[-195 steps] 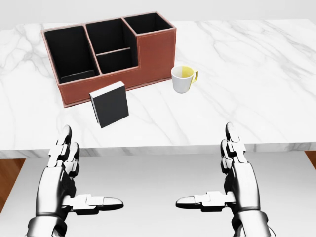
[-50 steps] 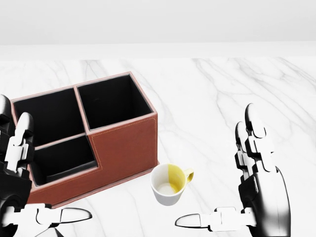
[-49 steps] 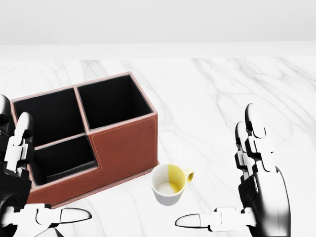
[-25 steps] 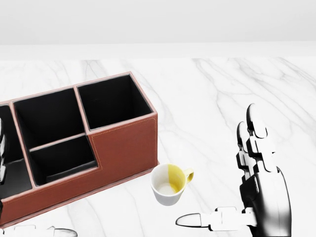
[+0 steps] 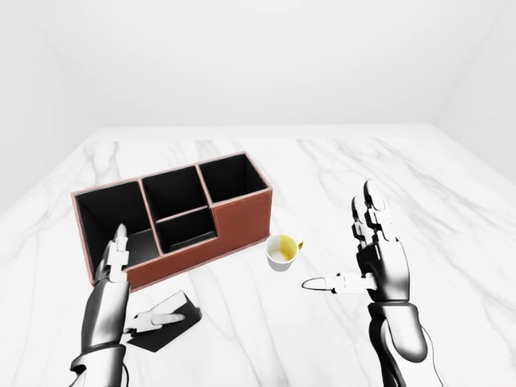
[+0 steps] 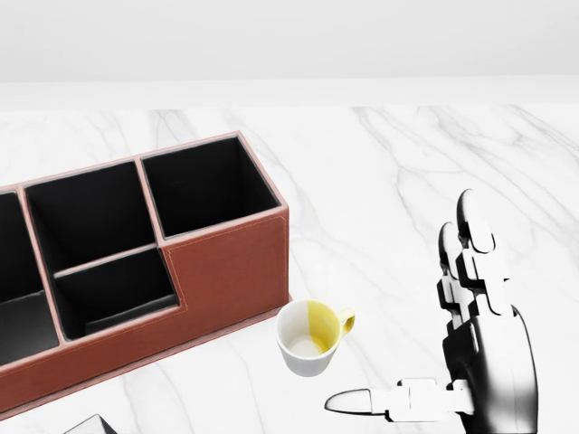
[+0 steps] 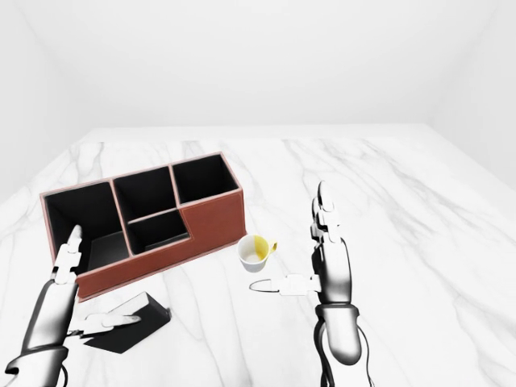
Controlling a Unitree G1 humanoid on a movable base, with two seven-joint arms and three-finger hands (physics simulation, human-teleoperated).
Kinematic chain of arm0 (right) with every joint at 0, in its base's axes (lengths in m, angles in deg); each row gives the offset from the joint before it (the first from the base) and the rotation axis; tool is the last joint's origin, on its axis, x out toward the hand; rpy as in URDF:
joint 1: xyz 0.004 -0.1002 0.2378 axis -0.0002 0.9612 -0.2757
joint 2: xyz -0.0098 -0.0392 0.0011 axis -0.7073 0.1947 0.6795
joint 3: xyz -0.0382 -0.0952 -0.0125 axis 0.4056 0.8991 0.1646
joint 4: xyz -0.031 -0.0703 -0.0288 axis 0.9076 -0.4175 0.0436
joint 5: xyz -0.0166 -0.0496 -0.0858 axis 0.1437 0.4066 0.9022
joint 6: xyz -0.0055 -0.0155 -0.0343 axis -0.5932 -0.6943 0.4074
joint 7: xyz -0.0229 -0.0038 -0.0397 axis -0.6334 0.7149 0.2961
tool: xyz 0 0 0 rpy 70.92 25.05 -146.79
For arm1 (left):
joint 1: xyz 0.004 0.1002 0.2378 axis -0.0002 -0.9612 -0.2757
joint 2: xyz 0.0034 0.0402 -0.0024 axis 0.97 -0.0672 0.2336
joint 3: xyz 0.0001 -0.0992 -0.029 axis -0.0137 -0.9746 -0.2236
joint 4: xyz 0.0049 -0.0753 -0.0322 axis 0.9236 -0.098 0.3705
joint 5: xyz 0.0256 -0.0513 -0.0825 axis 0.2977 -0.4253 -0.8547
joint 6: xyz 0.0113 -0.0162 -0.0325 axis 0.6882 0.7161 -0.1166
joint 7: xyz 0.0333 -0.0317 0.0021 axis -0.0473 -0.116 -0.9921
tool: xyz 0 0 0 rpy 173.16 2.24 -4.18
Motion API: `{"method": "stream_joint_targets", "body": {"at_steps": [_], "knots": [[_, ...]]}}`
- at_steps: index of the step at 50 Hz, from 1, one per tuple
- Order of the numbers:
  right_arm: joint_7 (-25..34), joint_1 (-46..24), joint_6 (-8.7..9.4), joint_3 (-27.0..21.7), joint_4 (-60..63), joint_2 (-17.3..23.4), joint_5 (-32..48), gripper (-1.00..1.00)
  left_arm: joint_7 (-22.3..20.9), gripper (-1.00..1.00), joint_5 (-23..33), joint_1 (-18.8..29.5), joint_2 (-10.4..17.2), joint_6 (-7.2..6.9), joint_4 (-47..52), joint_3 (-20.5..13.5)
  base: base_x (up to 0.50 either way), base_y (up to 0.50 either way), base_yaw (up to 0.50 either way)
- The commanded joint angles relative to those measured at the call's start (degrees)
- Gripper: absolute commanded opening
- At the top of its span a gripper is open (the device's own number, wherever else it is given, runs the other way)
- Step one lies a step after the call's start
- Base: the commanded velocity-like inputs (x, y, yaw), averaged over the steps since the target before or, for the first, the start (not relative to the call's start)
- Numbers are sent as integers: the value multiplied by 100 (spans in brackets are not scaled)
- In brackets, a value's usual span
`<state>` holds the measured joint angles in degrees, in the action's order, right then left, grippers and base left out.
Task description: Pick up the book and place it in the front compartment of the caddy.
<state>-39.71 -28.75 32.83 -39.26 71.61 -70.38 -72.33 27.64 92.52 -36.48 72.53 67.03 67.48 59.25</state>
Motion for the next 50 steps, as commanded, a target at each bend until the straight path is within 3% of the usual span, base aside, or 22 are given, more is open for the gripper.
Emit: {"method": "stream_joint_targets", "body": {"at_steps": [1,16,32,50], "knots": [[4,-5,0,-26,-4,-6,-13,100,22,100,378,-88,-112,0,-141,-144,0,0,0],[13,24,0,-41,7,-10,-32,100,277,100,840,-216,-150,0,-352,-165,0,0,0],[39,-28,0,-63,-76,-18,-63,100,857,100,1586,-274,-38,0,-759,-39,0,0,0],[21,-61,0,-58,-106,-24,-52,100,1074,100,1935,-359,66,0,-982,64,0,0,0]]}}
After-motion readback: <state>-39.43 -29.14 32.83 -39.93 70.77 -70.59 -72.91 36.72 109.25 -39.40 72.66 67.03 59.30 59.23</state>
